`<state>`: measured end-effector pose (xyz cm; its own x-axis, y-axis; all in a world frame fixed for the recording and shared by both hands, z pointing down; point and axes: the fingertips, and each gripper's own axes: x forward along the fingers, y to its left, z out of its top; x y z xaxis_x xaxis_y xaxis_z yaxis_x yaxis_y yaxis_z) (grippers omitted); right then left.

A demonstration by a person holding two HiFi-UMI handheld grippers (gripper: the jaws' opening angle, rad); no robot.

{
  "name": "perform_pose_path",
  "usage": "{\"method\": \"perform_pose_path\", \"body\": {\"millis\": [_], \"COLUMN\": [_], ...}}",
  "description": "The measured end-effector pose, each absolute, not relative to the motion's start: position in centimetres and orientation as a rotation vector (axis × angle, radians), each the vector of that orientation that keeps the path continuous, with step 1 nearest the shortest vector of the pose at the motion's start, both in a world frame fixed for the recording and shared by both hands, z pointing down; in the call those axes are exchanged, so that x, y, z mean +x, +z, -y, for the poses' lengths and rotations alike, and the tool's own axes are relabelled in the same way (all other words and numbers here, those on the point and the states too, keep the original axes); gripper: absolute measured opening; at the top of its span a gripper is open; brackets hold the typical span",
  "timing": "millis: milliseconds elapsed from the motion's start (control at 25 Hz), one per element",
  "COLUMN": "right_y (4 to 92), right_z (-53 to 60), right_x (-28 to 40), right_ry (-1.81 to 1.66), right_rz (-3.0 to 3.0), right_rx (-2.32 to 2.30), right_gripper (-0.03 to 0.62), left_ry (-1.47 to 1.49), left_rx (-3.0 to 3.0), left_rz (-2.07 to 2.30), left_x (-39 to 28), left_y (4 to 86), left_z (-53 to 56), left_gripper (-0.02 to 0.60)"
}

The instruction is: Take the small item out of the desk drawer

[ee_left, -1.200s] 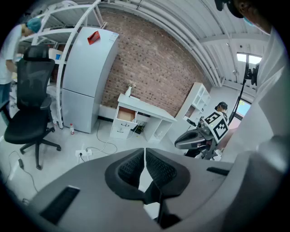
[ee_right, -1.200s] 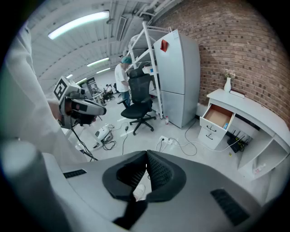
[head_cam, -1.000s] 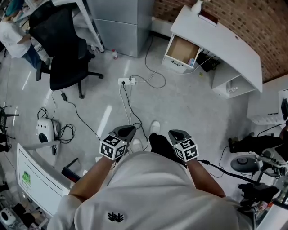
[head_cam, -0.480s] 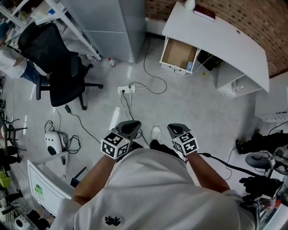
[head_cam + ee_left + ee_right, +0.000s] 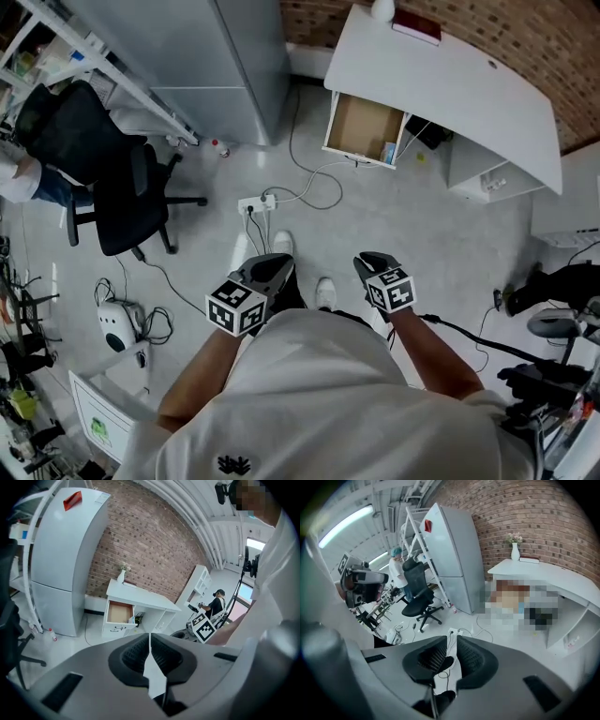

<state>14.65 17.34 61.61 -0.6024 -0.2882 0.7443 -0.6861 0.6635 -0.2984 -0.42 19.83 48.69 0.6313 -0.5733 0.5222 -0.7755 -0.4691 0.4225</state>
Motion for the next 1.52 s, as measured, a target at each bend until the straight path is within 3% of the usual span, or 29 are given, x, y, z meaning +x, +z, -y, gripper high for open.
{"method": "perform_pose_path", "body": {"millis": [360, 720, 1240, 1520], "right_y": [64.1, 72.4, 83.0, 87.6], "right_z": [-4.2, 9.2, 28.2, 32.5], "right_x": [15.1, 21.1, 28.8, 29.1], "right_ry": [0.855, 1.043, 1.120, 1.140], "right_rz": [2.037, 1.777, 1.674, 1.659], "right_rx": [1.055, 1.386, 1.372, 1.256], "right_gripper": [0.108, 0.132, 0.196, 0.209], "left_ry": [0.457, 0.561, 0.622, 0.655], "left_rx": [2.315, 2.304, 2.220, 2.146], "left_rz": [0.893, 0.782, 0.805, 0.852], "left_x": [-4.9, -8.4, 1.6, 4.3], "left_y": [48.8, 52.2, 53.3, 55.0], "left_z": [-6.6, 4.7, 20.5, 25.3], "left_gripper": [0.029, 0.029, 0.029, 0.029]}}
